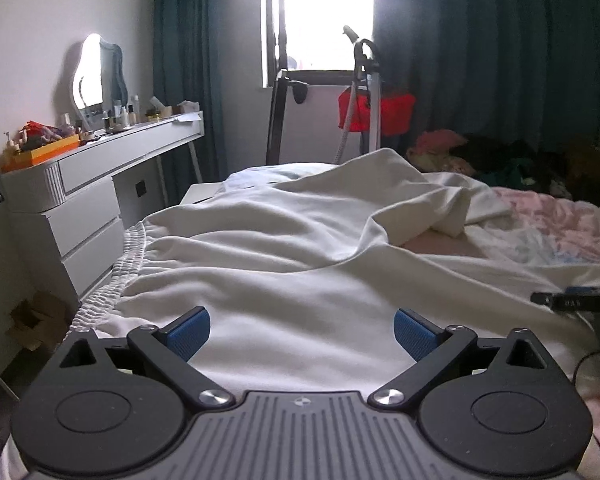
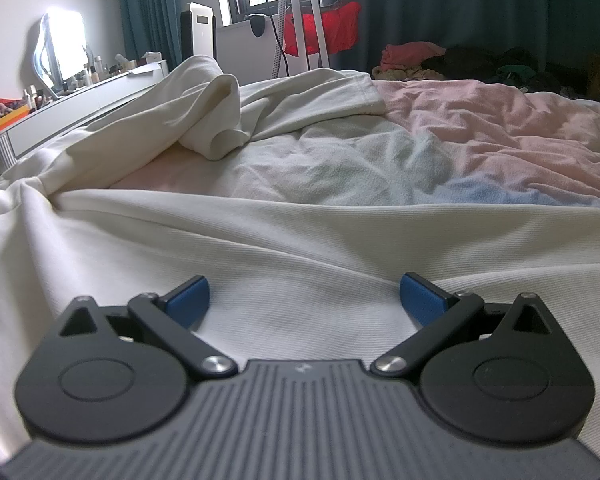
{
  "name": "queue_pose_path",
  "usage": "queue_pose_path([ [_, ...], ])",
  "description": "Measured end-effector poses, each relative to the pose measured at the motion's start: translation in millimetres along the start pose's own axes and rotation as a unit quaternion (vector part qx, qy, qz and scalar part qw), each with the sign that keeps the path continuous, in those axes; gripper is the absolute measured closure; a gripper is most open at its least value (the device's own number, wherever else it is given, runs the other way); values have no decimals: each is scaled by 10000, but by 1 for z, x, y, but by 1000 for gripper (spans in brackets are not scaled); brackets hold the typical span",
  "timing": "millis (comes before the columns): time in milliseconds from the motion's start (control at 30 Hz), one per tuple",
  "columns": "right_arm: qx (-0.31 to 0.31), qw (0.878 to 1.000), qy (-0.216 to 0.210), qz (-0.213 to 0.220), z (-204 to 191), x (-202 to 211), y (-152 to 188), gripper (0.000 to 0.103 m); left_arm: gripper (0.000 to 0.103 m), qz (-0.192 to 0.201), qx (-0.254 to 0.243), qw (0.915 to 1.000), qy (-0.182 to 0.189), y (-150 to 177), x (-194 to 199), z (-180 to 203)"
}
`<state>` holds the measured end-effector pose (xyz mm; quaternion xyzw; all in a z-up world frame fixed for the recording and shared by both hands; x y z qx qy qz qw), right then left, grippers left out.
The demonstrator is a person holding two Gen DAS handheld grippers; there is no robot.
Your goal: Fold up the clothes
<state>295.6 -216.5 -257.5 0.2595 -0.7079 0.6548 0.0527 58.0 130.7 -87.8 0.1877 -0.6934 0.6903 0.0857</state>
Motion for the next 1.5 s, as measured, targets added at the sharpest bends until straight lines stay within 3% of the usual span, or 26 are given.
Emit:
queue_pose_path([
  [100, 5, 10000, 4, 9, 0, 0, 0, 0, 4, -82, 158, 9997, 191, -6, -4, 2],
  [233, -51, 10000, -30, 18, 1, -1, 1, 0, 4, -133, 736, 9967, 314, -29, -22, 10],
  [400, -122, 9999, -14, -43, 0, 0, 0, 0, 4, -44, 1035, 9924, 659, -55, -54, 45],
  [567, -296, 9994, 163, -87, -5, 9, -9, 0, 4, -73, 1031, 9921, 707, -42, -86, 68],
  [733, -1326, 9885, 42, 724, -4, 14, -57, 0, 4, -135, 1221, 9905, 616, -17, -111, 62],
  [800, -1643, 9821, 177, 907, 0, -9, -77, 0, 4, -136, 1305, 9897, 571, -9, -121, 59],
  [867, -2366, 9678, 208, 831, 12, -46, -86, 1, 4, -144, 1361, 9890, 557, -1, -132, 55],
  [967, -3486, 9346, 165, 688, 30, -105, -93, 17, 4, -112, 1284, 9908, 411, 7, -149, 47],
  [1000, -3723, 9257, 165, 650, 35, -122, -91, 30, 4, -45, 1220, 9919, 361, 8, -154, 43],
  [1067, -3978, 9143, 342, 681, 41, -153, -89, 33, 4, -2, 1264, 9913, 370, 10, -166, 38],
  [1267, -3902, 9080, 623, 1393, 53, -201, -107, 34, 3, -244, 1606, 9857, 438, 24, -203, 32],
  [1400, -3771, 9068, 1223, 1436, 62, -216, -122, 86, 3, -224, 1466, 9878, 474, 25, -205, 37],
  [1500, -3087, 9292, 1512, 1357, 58, -206, -134, 92, 3, -267, 1410, 9884, 508, 24, -201, 40],
])
Point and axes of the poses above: each gripper's, at about its wrist camera, not at the fingertips, and x roughly against the way its jaws point, z to its right, y to its underside, the point moved 5 cm from there along -x, roughly the way its jaws point, and after that the axes turned 8 degrees about z, right-handed, at the moved point
